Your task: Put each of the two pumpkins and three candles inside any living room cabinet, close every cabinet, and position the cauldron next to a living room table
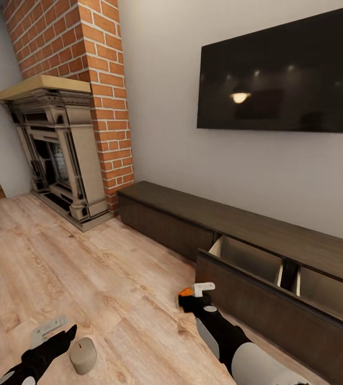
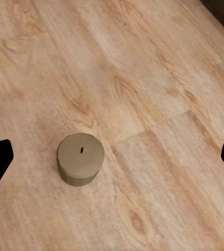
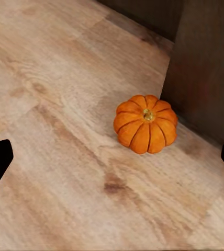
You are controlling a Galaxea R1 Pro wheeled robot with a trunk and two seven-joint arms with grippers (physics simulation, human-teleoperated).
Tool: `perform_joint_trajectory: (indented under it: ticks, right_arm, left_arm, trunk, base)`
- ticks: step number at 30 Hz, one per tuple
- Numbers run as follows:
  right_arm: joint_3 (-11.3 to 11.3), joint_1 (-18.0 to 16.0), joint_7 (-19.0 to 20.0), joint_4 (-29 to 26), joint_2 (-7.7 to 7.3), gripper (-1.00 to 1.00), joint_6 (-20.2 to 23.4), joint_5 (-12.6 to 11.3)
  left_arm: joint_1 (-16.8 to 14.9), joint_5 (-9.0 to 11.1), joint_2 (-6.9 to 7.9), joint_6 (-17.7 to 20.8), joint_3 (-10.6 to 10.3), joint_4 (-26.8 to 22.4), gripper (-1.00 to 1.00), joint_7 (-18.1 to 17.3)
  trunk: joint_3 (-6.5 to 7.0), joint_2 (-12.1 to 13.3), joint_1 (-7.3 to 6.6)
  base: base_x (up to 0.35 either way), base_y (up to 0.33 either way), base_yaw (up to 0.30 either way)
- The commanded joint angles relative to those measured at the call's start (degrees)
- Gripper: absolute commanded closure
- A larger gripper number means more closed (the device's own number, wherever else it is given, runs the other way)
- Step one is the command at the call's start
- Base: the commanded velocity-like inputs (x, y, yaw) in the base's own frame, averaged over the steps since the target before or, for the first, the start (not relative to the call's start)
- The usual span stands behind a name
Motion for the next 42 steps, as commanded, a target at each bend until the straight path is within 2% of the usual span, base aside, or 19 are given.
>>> perform_joint_trajectory:
  ticks: [1, 4, 8, 10, 11, 12, 13, 15, 17, 19, 20, 26, 42]
  right_arm:
    - [0.38, -0.11, -1.28, -0.04, 0.0, -1.0, 0.32, -0.3]
    - [0.37, -0.46, -5.36, 0.06, 0.0, -1.0, 0.77, -1.16]
    - [0.36, -1.5, -9.0, 0.07, 0.0, -1.0, 2.05, -4.88]
    - [0.34, -1.9, -9.79, 0.06, 0.0, -1.0, 3.33, -6.5]
    - [0.36, -2.11, -10.19, 0.08, 0.0, -1.0, 4.43, -7.38]
    - [0.41, -2.19, -10.34, 0.12, 0.0, -1.0, 4.88, -7.67]
    - [0.46, -2.21, -10.39, 0.16, 0.0, -1.0, 5.05, -7.76]
    - [0.59, -2.28, -10.53, 0.3, 0.0, -1.0, 5.52, -7.99]
    - [0.59, -2.31, -10.45, 0.45, 0.0, -1.0, 5.63, -8.18]
    - [0.47, -2.32, -10.4, 0.47, 0.0, -1.0, 5.51, -8.48]
    - [0.41, -2.32, -10.35, 0.54, 0.0, -1.0, 5.5, -8.72]
    - [0.43, -2.26, -10.07, 0.57, 0.0, -1.0, 5.31, -8.76]
    - [0.23, -2.24, -10.04, 0.73, 0.0, -1.0, 5.75, -8.49]
  left_arm:
    - [0.03, 0.64, 0.04, 0.3, 0.0, -0.76, -1.0, 0.48]
    - [0.03, 0.76, 0.06, 0.76, 0.01, -4.71, -1.0, 0.55]
    - [0.03, 0.86, 0.39, 2.63, 0.03, -6.43, -1.0, 0.65]
    - [-0.23, 1.1, 1.07, 5.72, 0.1, -6.73, -1.0, 0.69]
    - [-2.24, 2.13, 2.31, 10.23, 0.36, -6.88, -1.0, 0.75]
    - [-4.6, 3.76, 3.3, 13.87, 0.75, -6.94, -1.0, 0.77]
    - [-5.89, 4.94, 3.77, 15.93, 1.08, -6.96, -1.0, 0.8]
    - [-10.75, 11.84, 5.9, 24.56, 3.49, -6.99, -1.0, 1.03]
    - [-13.66, 19.6, 8.31, 27.69, 5.25, -6.8, -1.0, 1.23]
    - [-15.03, 25.13, 9.61, 29.1, 6.19, -6.45, -1.0, 1.31]
    - [-15.49, 26.95, 10.1, 29.51, 6.56, -5.18, -1.0, 1.29]
    - [-15.73, 27.69, 10.11, 29.41, 6.65, -4.23, -1.0, 1.26]
    - [-15.74, 27.76, 10.05, 29.21, 6.62, -3.85, -1.0, 1.27]
  trunk:
    - [-0.05, -0.02, -0.01]
    - [-0.05, -0.02, -0.01]
    - [-0.05, -0.02, -0.01]
    - [-0.05, -0.02, -0.01]
    - [-0.05, -0.02, -0.01]
    - [-0.05, -0.02, -0.01]
    - [-0.05, -0.02, -0.01]
    - [-0.05, -0.02, -0.01]
    - [-0.05, -0.02, -0.01]
    - [-0.05, -0.02, -0.01]
    - [-0.05, -0.02, -0.01]
    - [-0.05, -0.02, -0.01]
    - [-0.05, -0.02, -0.01]
  base:
    - [0.0, 0.0, 0.0]
    - [0.0, 0.0, 0.0]
    - [0.0, 0.0, 0.0]
    - [0.0, 0.0, 0.0]
    - [0.0, 0.0, 0.0]
    - [0.0, 0.0, 0.0]
    - [0.0, 0.0, 0.0]
    - [0.0, 0.0, 0.0]
    - [0.0, 0.0, 0.0]
    - [0.0, 0.0, 0.0]
    - [0.0, 0.037, 0.0]
    - [0.122, 0.142, 0.0]
    - [0.318, 0.051, 0.0]
